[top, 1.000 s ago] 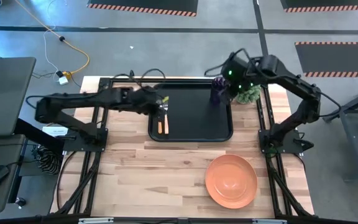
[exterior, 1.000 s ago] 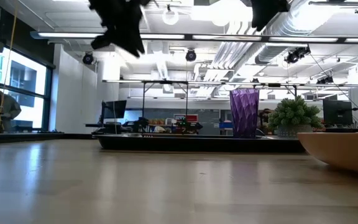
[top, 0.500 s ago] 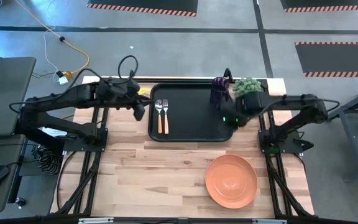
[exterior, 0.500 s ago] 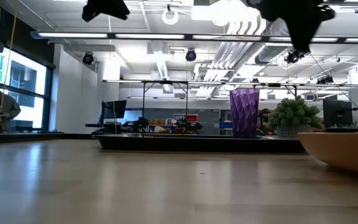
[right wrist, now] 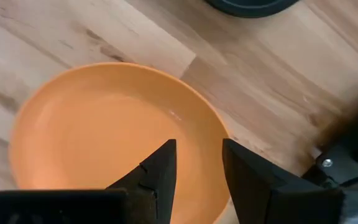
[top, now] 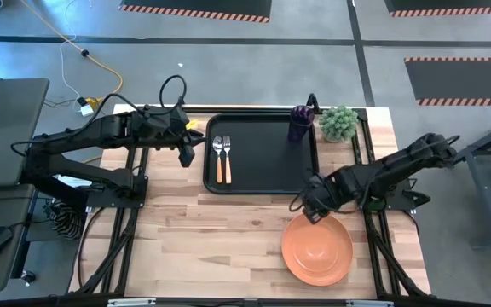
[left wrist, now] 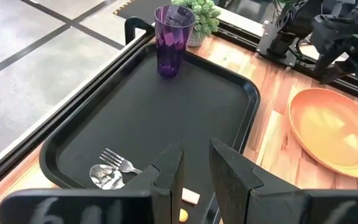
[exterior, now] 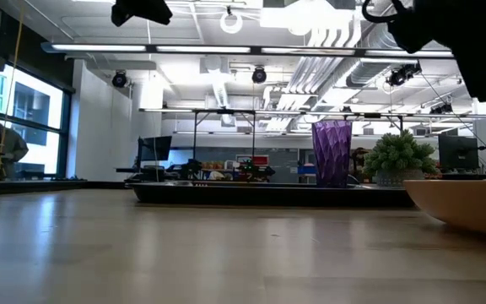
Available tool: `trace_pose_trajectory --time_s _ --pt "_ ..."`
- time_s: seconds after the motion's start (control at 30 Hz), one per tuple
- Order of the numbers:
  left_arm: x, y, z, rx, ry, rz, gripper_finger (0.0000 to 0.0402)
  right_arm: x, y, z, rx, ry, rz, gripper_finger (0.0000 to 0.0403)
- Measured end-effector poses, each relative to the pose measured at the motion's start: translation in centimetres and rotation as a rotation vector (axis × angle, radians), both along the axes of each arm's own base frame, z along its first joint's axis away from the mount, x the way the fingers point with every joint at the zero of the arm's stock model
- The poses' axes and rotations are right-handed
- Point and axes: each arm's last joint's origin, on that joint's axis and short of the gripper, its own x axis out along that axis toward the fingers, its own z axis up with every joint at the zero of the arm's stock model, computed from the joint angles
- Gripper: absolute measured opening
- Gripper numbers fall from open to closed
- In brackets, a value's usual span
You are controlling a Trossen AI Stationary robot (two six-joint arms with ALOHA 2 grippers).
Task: Pick and place plate/cup/fork/spoon on tray
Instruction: Put the orange plate on the black serving tray to the bottom left of the purple glass
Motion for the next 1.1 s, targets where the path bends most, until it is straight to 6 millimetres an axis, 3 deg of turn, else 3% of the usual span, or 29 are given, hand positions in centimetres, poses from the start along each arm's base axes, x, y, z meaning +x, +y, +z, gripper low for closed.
trace_pose_trajectory --time_s 0.33,0.67,1.1 --pt "0.3 0.0 0.5 -0.01 -0.069 0.0 0.0064 -1.1 1.2 -2.3 -0.032 0.036 0.147 0.0126" --pt "0.7 0.1 0.8 -0.003 -0.114 0.015 0.0064 -1.6 1.1 -4.8 -0.013 0.04 0.285 0.0149" --pt "0.7 0.1 0.9 -0.031 -0.129 0.036 0.0064 -2.5 0.7 -9.0 0.017 0.013 0.396 0.015"
